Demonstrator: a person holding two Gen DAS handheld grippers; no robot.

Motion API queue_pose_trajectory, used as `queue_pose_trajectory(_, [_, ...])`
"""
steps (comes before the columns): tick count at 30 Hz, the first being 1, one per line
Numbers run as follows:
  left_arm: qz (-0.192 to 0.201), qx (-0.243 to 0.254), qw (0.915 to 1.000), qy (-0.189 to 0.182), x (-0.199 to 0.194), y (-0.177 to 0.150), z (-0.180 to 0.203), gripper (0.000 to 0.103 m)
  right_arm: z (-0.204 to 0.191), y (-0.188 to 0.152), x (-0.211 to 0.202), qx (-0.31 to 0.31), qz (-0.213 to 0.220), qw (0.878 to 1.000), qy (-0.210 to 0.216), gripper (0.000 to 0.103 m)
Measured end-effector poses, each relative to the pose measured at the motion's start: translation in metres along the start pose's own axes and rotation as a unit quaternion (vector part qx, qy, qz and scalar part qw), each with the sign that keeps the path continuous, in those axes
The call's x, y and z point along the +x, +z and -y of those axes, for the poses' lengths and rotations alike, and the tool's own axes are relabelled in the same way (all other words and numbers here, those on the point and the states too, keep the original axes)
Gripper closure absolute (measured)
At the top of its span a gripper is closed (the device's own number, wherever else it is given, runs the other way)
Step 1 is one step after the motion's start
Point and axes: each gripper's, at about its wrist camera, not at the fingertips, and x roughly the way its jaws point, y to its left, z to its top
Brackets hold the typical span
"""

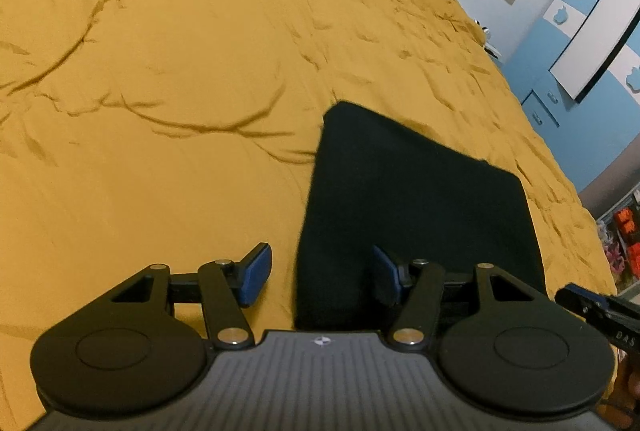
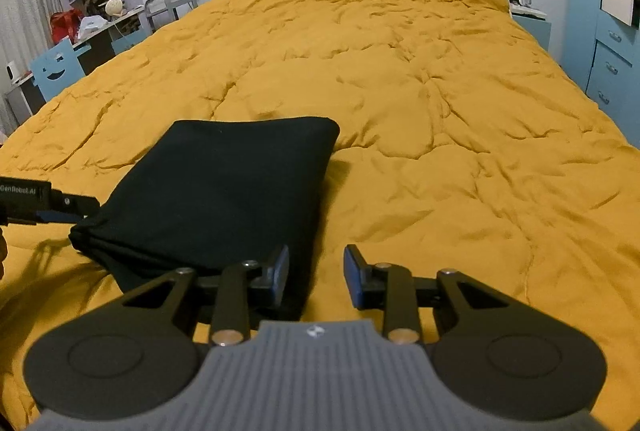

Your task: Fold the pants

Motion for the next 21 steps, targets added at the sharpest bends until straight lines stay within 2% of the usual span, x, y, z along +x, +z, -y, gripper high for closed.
queue_pose_trajectory(5, [0.0, 0.006, 1.0, 0.001, 0.004, 0.011, -0.002, 0.036, 0.002, 0.002, 0.001, 0.011, 0.002, 1.0, 0.003, 0.074])
queue_pose_trajectory(6, [-0.002, 0.011, 0.9999, 0.001, 0.005, 0.013, -0.001, 0.036, 0.003, 0.004, 0.002, 0.017, 0.002, 1.0, 0.007, 0.072])
queue_pose_trajectory(9, [-0.014, 0.027, 0.9995, -0.002, 0.013, 0.02, 0.001, 0.034, 0.01, 0.011, 0.01, 0.049, 0.006, 0.998, 0.03, 0.057])
queue_pose_trajectory(12, [-0.039, 0.03, 0.9987, -0.016, 0.024, 0.026, 0.001, 0.033, 0.017, 0.019, 0.022, 0.088, 0.0, 0.995, 0.054, 0.053])
queue_pose_trajectory(18, [-0.063, 0.033, 0.9972, -0.024, 0.043, 0.033, -0.004, 0.028, 0.031, 0.03, 0.061, 0.14, -0.033, 0.985, 0.095, 0.048])
queue_pose_trajectory(21, [-0.074, 0.03, 0.996, -0.04, 0.053, 0.036, -0.007, 0.026, 0.035, 0.033, 0.079, 0.155, -0.049, 0.98, 0.114, 0.046])
